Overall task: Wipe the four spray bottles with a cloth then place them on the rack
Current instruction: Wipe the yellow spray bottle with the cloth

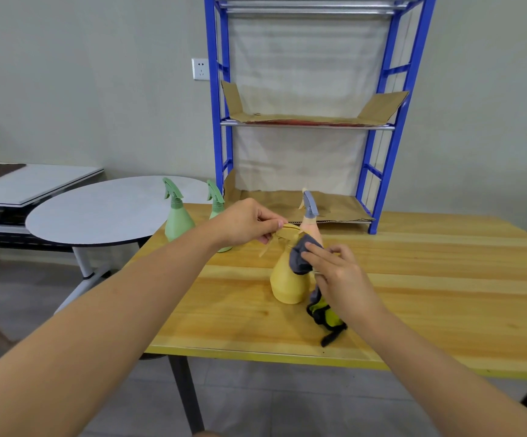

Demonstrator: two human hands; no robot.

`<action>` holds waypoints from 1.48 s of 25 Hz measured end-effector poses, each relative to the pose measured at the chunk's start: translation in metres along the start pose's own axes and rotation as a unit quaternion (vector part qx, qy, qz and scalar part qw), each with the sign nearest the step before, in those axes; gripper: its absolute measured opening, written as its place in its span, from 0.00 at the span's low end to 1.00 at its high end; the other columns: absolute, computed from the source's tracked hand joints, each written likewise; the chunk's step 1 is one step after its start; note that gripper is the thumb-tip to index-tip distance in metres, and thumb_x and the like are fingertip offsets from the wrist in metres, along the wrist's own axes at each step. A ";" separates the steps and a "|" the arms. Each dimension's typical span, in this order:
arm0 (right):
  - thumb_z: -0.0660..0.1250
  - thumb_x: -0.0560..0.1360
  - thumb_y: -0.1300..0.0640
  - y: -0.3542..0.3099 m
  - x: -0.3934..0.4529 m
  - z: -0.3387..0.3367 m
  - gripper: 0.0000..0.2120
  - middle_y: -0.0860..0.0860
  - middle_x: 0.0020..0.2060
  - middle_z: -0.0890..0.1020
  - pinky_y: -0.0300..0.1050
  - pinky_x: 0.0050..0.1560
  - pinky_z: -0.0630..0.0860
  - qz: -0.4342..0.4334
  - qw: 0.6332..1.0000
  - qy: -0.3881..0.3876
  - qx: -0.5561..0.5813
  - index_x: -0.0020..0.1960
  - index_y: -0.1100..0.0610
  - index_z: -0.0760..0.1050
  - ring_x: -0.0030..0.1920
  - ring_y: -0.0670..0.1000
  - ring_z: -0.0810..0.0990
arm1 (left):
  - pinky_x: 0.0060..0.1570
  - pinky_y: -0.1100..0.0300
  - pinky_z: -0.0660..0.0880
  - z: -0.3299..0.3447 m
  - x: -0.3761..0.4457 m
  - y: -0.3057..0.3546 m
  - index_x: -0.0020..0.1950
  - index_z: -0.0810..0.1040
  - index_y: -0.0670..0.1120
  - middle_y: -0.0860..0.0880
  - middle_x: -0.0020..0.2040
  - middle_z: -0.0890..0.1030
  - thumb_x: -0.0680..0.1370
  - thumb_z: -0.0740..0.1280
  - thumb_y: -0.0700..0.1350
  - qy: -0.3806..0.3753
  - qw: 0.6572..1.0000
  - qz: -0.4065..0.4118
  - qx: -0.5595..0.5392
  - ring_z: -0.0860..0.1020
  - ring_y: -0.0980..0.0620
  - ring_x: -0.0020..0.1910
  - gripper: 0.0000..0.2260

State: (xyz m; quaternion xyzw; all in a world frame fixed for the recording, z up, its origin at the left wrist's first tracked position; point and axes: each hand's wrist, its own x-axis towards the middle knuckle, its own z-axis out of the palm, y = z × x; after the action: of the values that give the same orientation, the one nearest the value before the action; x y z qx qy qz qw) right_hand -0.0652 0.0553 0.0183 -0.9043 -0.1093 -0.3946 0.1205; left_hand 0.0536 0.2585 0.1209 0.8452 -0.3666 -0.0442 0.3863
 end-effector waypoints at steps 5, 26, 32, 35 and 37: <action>0.74 0.65 0.72 0.004 -0.009 -0.009 0.25 0.47 0.60 0.81 0.46 0.53 0.79 0.036 0.998 -0.059 -0.009 0.59 0.55 0.81 0.54 0.52 0.72 | 0.52 0.61 0.80 -0.002 0.000 0.007 0.63 0.84 0.51 0.54 0.54 0.87 0.82 0.68 0.48 -0.005 0.998 -0.003 0.061 0.85 0.57 0.45 0.11; 0.70 0.68 0.72 0.030 -0.021 -0.047 0.24 0.44 0.62 0.80 0.48 0.50 0.79 0.091 0.991 -0.097 -0.011 0.61 0.53 0.80 0.54 0.50 0.69 | 0.76 0.44 0.51 0.017 0.025 0.052 0.76 0.67 0.59 0.51 0.74 0.69 0.73 0.64 0.38 -0.136 0.906 0.066 0.395 0.58 0.46 0.78 0.33; 0.70 0.68 0.73 0.014 -0.020 -0.037 0.23 0.45 0.59 0.81 0.44 0.49 0.78 0.076 0.994 -0.082 -0.016 0.58 0.55 0.82 0.54 0.52 0.71 | 0.51 0.47 0.76 0.056 0.010 0.038 0.72 0.66 0.53 0.43 0.67 0.68 0.75 0.66 0.69 0.085 0.934 -0.120 0.325 0.75 0.38 0.62 0.32; 0.71 0.65 0.75 0.007 -0.019 -0.033 0.22 0.48 0.55 0.83 0.47 0.44 0.80 0.061 0.996 -0.062 -0.007 0.54 0.56 0.83 0.51 0.53 0.73 | 0.43 0.50 0.77 0.073 0.004 0.030 0.73 0.59 0.53 0.43 0.58 0.74 0.72 0.71 0.67 0.101 0.960 -0.125 0.231 0.80 0.38 0.51 0.37; 0.71 0.64 0.75 0.006 -0.019 -0.030 0.22 0.48 0.56 0.83 0.48 0.44 0.81 0.058 0.996 -0.063 -0.012 0.54 0.56 0.83 0.52 0.53 0.73 | 0.39 0.51 0.78 0.081 0.001 0.024 0.72 0.58 0.52 0.45 0.50 0.77 0.74 0.73 0.59 0.126 0.967 -0.096 0.200 0.80 0.41 0.46 0.35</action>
State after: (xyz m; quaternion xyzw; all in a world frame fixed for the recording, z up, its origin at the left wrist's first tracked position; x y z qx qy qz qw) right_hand -0.0970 0.0382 0.0230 -0.9338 -0.0594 -0.3301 0.1249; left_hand 0.0110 0.1974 0.0812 0.9353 -0.2336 0.1000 0.2464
